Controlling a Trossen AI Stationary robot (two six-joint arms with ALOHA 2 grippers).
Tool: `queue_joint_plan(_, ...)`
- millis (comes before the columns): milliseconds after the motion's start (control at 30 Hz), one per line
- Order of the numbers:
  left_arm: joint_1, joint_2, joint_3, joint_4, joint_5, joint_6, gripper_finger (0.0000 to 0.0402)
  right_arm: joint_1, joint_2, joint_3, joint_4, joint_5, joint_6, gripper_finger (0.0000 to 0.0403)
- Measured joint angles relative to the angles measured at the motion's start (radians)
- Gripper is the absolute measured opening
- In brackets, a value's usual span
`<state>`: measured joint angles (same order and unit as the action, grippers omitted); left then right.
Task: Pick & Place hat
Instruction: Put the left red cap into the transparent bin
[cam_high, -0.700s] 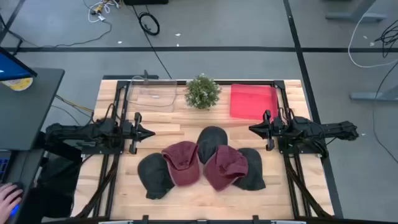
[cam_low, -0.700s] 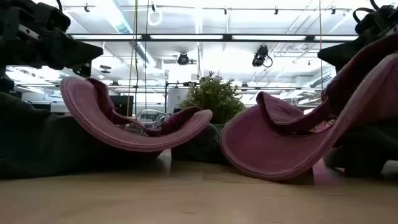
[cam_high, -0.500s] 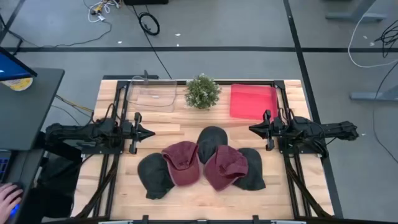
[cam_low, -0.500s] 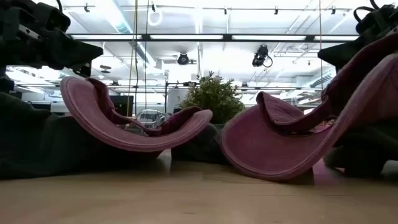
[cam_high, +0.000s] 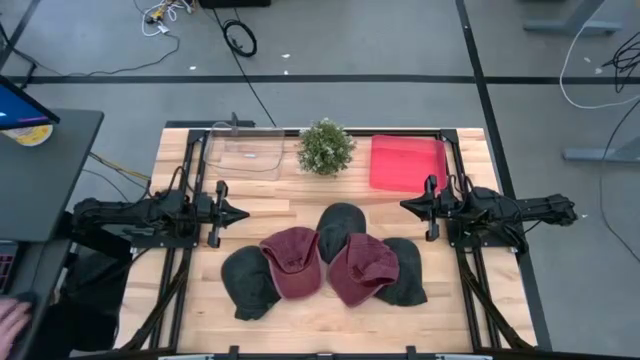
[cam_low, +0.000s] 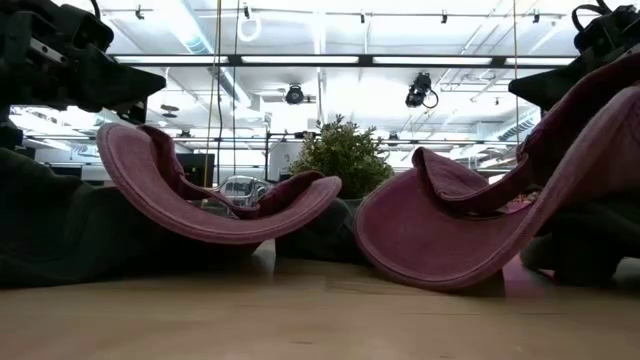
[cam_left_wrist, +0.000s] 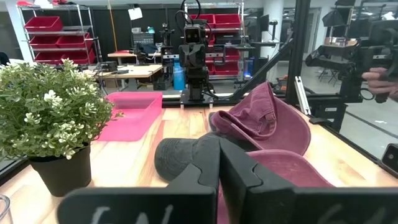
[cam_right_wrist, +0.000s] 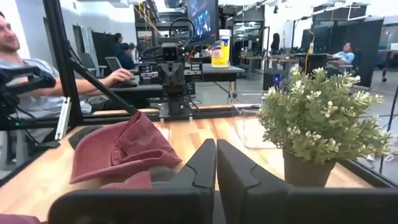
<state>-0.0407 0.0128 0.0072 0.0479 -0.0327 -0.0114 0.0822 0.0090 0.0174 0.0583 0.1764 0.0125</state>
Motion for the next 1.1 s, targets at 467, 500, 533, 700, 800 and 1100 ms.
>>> queue_joint_plan(467, 0.000, 0.001, 0.014, 0.014, 0.000, -0.089, 0.0007, -0.001, 0.004, 0.000, 0.083, 0.041, 0.110, 0.0025)
queue_joint_plan(500, 0.000, 0.001, 0.027, 0.013, -0.002, -0.090, 0.0007, -0.001, 0.010, 0.000, 0.081, 0.057, 0.122, 0.0025)
queue_joint_plan(533, 0.000, 0.000, 0.043, 0.016, -0.011, -0.090, 0.0007, -0.001, 0.019, 0.000, 0.078, 0.070, 0.135, 0.0025)
queue_joint_plan(700, 0.000, 0.015, 0.139, 0.005, -0.066, -0.089, 0.0007, -0.001, 0.102, 0.014, 0.070, 0.120, 0.202, 0.0025)
queue_joint_plan(800, 0.000, 0.049, 0.203, -0.033, -0.100, -0.089, 0.0007, -0.001, 0.172, 0.067, 0.074, 0.139, 0.245, 0.0025)
queue_joint_plan(1100, -0.003, 0.254, 0.328, -0.124, -0.131, -0.112, 0.0031, 0.000, 0.471, 0.398, -0.174, 0.150, 0.361, 0.0032)
